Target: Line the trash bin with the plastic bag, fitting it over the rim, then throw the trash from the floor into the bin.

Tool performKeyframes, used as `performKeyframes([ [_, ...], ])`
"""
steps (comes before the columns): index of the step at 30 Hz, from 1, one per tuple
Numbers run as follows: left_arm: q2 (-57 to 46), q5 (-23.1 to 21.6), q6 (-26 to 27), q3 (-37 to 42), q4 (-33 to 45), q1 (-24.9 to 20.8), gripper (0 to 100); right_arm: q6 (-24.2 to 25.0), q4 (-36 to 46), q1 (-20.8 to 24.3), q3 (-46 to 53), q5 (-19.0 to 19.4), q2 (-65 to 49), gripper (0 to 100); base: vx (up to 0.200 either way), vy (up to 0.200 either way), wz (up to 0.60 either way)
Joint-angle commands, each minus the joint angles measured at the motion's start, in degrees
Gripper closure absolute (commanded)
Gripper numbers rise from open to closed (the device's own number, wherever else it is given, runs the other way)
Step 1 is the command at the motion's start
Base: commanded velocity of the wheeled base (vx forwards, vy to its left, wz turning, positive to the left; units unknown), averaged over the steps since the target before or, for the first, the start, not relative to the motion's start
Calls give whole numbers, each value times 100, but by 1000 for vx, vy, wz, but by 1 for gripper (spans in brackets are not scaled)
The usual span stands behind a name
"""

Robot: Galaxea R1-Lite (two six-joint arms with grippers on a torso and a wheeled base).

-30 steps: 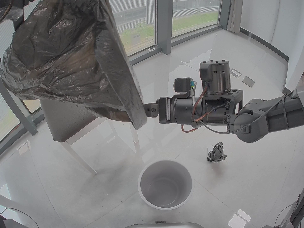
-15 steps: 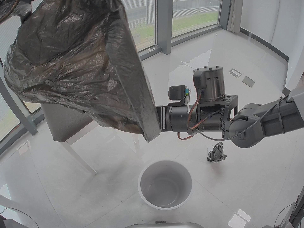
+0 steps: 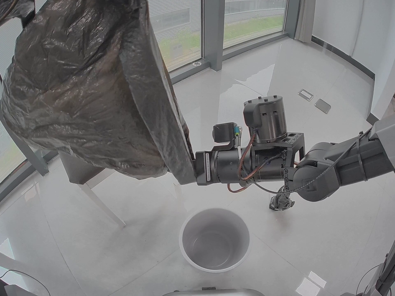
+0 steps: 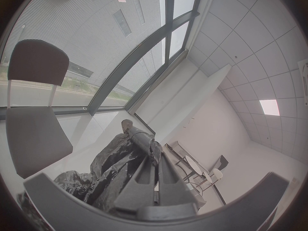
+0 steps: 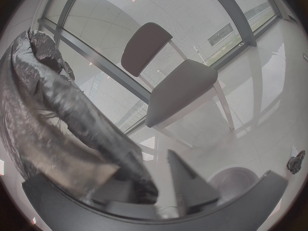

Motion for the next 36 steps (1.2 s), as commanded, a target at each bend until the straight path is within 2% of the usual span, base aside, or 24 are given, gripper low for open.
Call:
performKeyframes([
  [1,8,69,-3,24,23,20,100,12,1,4,100,3,-54,100,0,0,0],
  [7,61,254,76,217,428,345,100,4,10,-75,496,-32,-546,100,0,0,0],
  [9,157,271,216,384,885,530,100,-23,1,-180,997,-67,-1012,100,0,0,0],
  [10,157,271,234,393,911,538,100,-23,1,-189,1023,-67,-1038,100,0,0,0],
  [14,263,148,673,806,1658,468,100,-190,1,-514,2157,-146,-1855,100,0,0,0],
  [16,386,122,955,920,2062,451,100,-313,-43,-576,2588,-515,-2031,100,0,0,0],
  [17,483,122,1104,999,2212,451,100,-357,-52,-576,2799,-876,-2102,100,0,0,0],
  [18,483,122,1104,999,2212,451,100,-357,-52,-576,2799,-876,-2102,100,0,0,0],
  [19,641,122,1245,1201,2273,433,100,-374,-60,-585,3168,-1421,-2251,100,0,0,0],
  [20,729,122,1254,1307,2265,424,100,-374,-52,-585,3344,-1473,-2392,100,0,0,0],
  [24,966,96,1262,1834,2256,275,100,-497,1,-585,4082,-1438,-2805,100,0,0,0],
  [30,1353,-115,1245,2318,2265,301,100,-822,-34,-541,5110,-1438,-2787,100,0,0,0],
  [33,1590,-124,1218,2528,2221,336,100,-1113,-52,-602,5365,-1438,-2726,100,0,0,0],
  [36,1854,-124,1139,2669,1860,336,100,-1113,-43,-672,5409,-1438,-2726,100,0,0,0],
])
